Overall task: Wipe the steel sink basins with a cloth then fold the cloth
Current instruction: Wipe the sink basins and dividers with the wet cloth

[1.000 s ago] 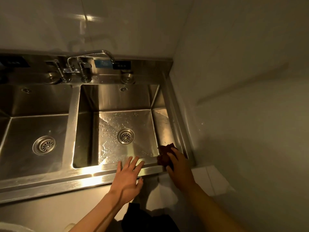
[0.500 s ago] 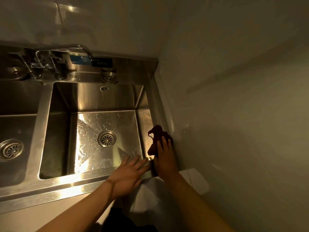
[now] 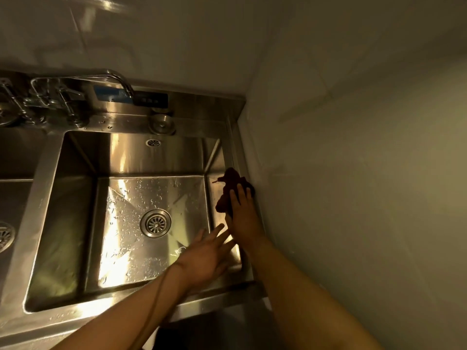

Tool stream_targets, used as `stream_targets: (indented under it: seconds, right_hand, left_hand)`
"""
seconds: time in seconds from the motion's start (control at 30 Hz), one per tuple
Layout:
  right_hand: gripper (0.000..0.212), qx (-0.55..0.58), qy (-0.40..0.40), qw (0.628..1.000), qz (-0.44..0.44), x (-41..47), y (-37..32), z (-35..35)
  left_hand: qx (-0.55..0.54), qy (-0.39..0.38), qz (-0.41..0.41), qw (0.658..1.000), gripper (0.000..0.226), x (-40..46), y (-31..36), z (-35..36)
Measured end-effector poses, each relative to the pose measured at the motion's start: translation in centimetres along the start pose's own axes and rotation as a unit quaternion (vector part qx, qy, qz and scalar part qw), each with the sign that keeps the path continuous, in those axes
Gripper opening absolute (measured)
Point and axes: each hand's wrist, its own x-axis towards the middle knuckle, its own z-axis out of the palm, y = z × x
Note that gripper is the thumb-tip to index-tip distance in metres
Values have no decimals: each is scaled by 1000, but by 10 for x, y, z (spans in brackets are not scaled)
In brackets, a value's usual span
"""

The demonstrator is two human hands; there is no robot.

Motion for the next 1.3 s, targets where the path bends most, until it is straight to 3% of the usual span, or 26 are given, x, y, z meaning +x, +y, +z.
stream_targets:
  seconds: [0.3, 0.67, 0.93, 1.13, 1.3]
  right_hand:
    - [68, 3, 15, 1000, -25, 123, -8, -26]
    - [62, -10, 29, 998, -52, 229, -16, -50]
    - [68, -42, -10, 999, -20, 242, -39, -51]
    - [73, -3, -55, 994, -97, 232, -84, -38]
    - [79, -64, -48, 993, -87, 232, -65, -49]
  left_hand:
    - [4, -11, -48, 999, 75, 72, -42, -30]
    - [-39, 19, -60, 997, 81, 77, -46, -8]
    - [-66, 1, -88, 994, 73, 75, -32, -21]
    - [-38, -2, -94, 995, 59, 72, -23, -31]
    - [-49, -5, -112, 992, 74, 67, -15, -20]
